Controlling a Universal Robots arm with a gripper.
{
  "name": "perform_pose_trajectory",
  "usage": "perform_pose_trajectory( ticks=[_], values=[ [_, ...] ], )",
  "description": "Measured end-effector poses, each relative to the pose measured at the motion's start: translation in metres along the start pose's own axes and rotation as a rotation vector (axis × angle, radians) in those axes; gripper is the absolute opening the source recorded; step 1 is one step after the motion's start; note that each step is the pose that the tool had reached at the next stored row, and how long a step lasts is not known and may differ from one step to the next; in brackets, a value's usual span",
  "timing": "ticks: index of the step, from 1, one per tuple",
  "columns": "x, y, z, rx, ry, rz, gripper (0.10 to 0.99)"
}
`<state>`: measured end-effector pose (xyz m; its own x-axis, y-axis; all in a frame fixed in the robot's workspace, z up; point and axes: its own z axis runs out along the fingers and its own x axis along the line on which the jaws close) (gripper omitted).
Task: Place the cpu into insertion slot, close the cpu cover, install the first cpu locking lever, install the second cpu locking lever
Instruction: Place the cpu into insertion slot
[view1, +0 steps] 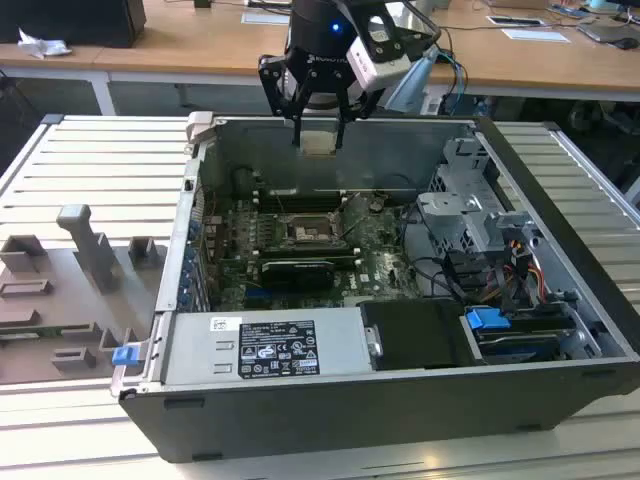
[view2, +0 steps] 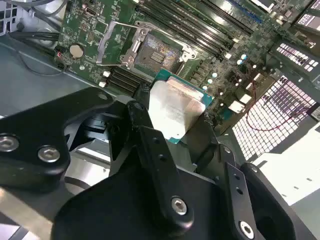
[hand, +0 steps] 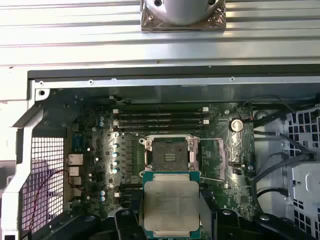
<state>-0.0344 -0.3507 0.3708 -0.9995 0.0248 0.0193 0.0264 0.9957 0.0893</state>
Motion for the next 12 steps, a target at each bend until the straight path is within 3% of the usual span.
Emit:
perform_pose_trajectory(
  ticks=[7,12],
  values=[
    [0.0000,0.0000,0.0004,-0.001,-0.0061,0.068,0.537],
    [-0.0001,-0.0003,0.0030,-0.002,-0.0146,0.163,0.537]
  ],
)
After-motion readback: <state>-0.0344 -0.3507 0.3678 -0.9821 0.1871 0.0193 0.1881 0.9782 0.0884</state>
